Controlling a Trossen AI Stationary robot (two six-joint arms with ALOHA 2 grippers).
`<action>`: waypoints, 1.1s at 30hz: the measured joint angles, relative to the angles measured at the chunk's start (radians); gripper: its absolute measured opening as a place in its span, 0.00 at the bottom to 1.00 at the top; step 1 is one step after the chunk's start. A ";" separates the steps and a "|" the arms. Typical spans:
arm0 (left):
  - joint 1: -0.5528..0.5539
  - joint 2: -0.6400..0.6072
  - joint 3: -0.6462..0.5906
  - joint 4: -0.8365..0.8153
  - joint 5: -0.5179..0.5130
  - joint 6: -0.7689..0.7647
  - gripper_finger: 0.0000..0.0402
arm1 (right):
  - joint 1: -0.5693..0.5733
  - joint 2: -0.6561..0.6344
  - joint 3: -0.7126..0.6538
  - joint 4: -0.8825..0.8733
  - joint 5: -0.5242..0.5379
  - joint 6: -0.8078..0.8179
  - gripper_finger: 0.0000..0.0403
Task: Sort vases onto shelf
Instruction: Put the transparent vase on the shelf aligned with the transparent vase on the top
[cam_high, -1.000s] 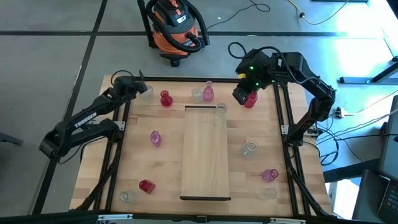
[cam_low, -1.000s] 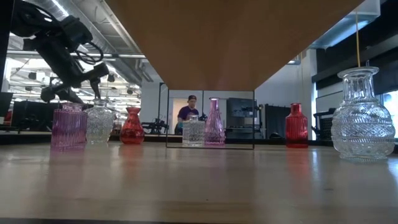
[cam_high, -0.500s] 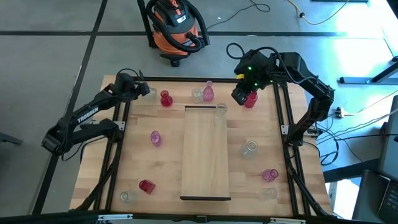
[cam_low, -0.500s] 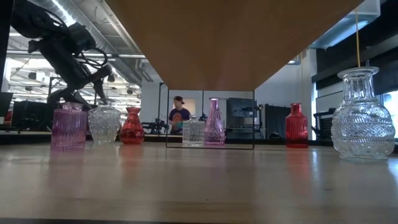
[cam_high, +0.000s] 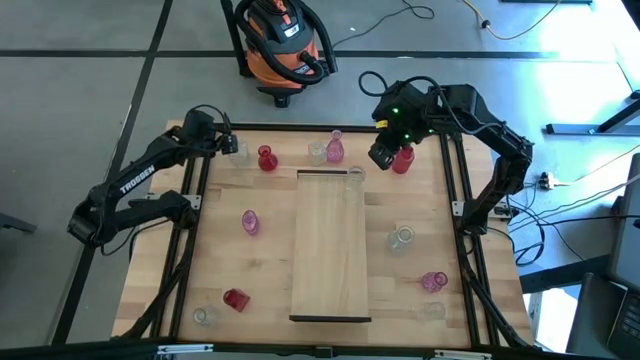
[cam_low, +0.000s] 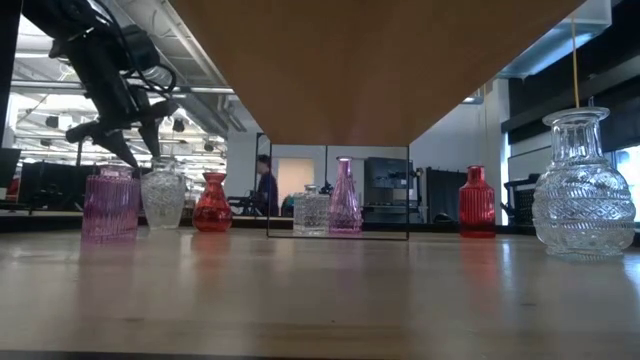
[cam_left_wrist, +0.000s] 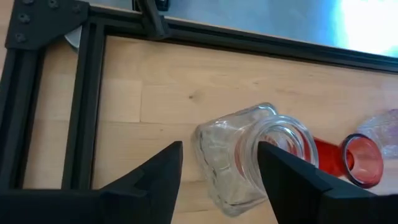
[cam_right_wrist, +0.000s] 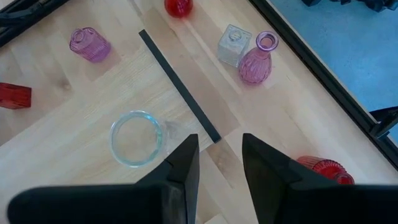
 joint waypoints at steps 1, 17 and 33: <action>0.000 0.007 0.000 -0.001 0.000 0.000 0.49 | 0.000 0.001 0.000 0.000 -0.001 0.000 0.26; 0.000 0.079 0.001 0.014 0.102 0.008 0.41 | 0.000 0.007 0.000 -0.007 -0.020 0.003 0.26; 0.000 0.076 -0.001 -0.106 0.129 0.058 0.16 | 0.000 0.007 0.000 -0.007 -0.020 0.003 0.26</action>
